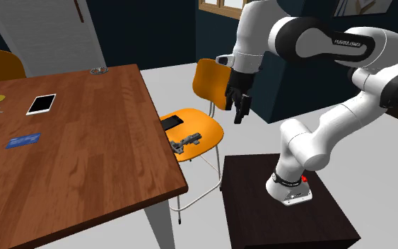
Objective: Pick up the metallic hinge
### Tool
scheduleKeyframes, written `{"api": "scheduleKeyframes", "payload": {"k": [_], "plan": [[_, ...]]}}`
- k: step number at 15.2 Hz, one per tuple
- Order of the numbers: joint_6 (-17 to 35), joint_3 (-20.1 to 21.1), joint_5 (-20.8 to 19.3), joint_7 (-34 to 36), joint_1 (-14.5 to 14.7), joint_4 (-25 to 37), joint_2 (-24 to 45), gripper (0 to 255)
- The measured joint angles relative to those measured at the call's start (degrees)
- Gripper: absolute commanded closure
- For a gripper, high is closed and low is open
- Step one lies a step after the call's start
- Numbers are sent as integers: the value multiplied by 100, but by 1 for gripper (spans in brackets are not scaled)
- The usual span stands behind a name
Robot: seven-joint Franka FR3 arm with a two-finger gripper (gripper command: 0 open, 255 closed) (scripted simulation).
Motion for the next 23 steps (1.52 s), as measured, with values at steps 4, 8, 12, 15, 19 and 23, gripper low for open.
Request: {"api": "scheduleKeyframes", "payload": {"k": [4, 8, 12, 15, 19, 23], "plan": [[329, -137, -85, -165, -40, -196, 160, 0], [933, -393, -224, -463, -112, -487, 509, 0], [1570, -681, -348, -790, -184, -702, 959, 0], [2096, -893, -392, -1027, -212, -763, 1445, 0], [2735, -1178, -392, -1361, -232, -745, 2134, 0], [3315, -1488, -291, -1772, -240, -601, 2896, 0]]}}
